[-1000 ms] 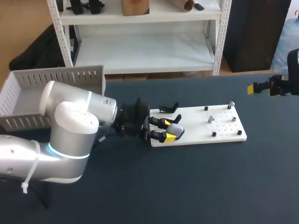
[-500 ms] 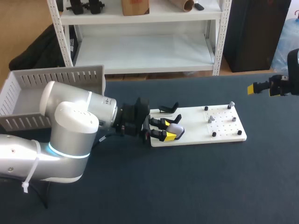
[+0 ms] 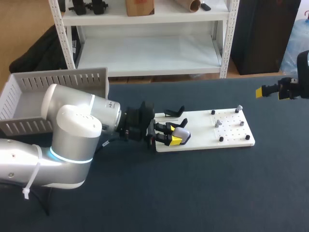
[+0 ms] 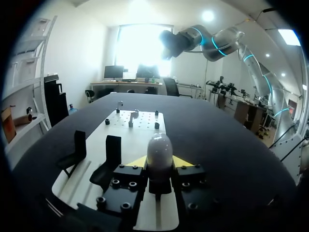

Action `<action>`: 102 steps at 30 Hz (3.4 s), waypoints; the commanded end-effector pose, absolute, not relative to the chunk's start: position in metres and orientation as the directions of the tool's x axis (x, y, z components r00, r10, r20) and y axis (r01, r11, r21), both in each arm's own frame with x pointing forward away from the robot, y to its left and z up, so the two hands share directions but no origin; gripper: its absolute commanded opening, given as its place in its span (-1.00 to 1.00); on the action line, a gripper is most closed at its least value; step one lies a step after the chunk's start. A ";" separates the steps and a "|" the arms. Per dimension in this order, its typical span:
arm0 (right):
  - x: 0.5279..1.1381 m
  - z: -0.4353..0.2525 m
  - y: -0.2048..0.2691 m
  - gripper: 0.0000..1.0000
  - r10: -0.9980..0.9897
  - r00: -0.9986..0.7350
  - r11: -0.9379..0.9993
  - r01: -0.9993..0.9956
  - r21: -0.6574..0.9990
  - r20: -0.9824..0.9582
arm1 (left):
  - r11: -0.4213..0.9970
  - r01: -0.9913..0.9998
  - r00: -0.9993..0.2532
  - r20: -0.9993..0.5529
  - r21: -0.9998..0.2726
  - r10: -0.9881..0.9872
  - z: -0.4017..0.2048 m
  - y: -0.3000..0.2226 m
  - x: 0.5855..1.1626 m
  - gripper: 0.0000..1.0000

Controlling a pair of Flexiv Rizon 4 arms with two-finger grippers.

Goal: Pick up each earbud case from the left stands, insert the matching earbuds, close the lid, and place the case in the box.

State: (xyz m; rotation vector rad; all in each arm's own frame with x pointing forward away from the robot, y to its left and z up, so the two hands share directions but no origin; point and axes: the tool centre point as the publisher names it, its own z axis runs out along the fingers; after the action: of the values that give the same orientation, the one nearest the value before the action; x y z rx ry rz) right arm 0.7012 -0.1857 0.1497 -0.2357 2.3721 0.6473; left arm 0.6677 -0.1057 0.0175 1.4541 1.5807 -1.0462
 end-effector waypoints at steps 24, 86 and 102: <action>0.701 0.150 -0.186 1.00 -0.001 -0.767 0.861 -0.327 0.390 -0.642 | 0.045 0.999 0.006 -0.950 0.022 0.312 0.073 -0.096 0.676 -1.00; 0.677 0.149 -0.046 1.00 -0.172 -0.770 0.830 -0.449 0.331 -0.614 | 0.044 0.989 0.120 -0.947 0.139 0.297 0.128 -0.169 0.690 -1.00; 0.682 0.170 -0.072 1.00 -0.133 -0.721 0.904 -0.370 0.216 -0.680 | 0.040 0.995 0.082 -0.974 0.092 0.213 0.127 -0.158 0.674 -1.00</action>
State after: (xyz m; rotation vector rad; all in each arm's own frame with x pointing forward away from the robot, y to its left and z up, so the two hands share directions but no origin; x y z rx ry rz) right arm 0.6970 -0.0656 0.1649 -0.4414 2.3769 0.5993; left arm 0.6798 -0.1668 0.1284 1.4078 1.3384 -0.9899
